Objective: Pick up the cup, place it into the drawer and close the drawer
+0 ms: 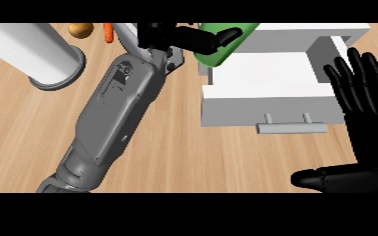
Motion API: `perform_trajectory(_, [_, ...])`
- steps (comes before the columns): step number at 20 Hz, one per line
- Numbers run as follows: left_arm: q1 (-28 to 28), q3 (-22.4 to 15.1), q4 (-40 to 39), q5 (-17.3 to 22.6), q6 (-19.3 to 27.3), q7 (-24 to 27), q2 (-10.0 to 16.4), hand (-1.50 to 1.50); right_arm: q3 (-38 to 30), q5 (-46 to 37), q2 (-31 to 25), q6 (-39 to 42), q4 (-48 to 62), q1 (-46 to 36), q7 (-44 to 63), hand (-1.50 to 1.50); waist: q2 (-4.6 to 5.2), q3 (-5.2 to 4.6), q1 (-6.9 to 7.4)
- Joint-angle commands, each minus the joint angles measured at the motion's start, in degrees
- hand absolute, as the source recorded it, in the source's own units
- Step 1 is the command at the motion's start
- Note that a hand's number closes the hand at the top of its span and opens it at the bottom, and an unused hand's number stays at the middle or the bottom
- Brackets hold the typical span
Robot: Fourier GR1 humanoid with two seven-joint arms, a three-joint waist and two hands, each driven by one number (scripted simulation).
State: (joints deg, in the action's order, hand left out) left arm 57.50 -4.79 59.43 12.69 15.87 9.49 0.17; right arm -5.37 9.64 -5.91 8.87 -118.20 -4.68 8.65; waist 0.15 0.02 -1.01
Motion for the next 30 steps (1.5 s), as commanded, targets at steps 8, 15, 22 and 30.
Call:
perform_trajectory(8, [12.92,-6.65,-17.92,9.08,6.62,3.31,-0.17,1.50,-2.01,0.92,-1.32,0.50,5.04,-4.29,-0.42,-1.50,0.23,0.02,-0.80])
perform_trajectory(15, [17.46,-9.99,-30.86,14.71,5.91,8.29,-0.17,1.50,-1.24,1.69,-0.82,1.30,1.63,-1.82,-0.87,-1.50,0.54,0.04,-2.24])
perform_trajectory(22, [14.92,-20.09,-33.31,19.05,7.32,11.88,-0.17,1.50,0.62,0.39,0.22,0.99,4.85,-4.50,-1.74,-1.50,0.79,0.06,-3.69])
perform_trajectory(30, [20.61,-27.16,-37.03,19.51,11.68,7.13,-0.17,1.50,1.28,-0.59,0.41,2.54,7.66,-4.25,-5.71,-1.50,1.27,0.14,-4.90])
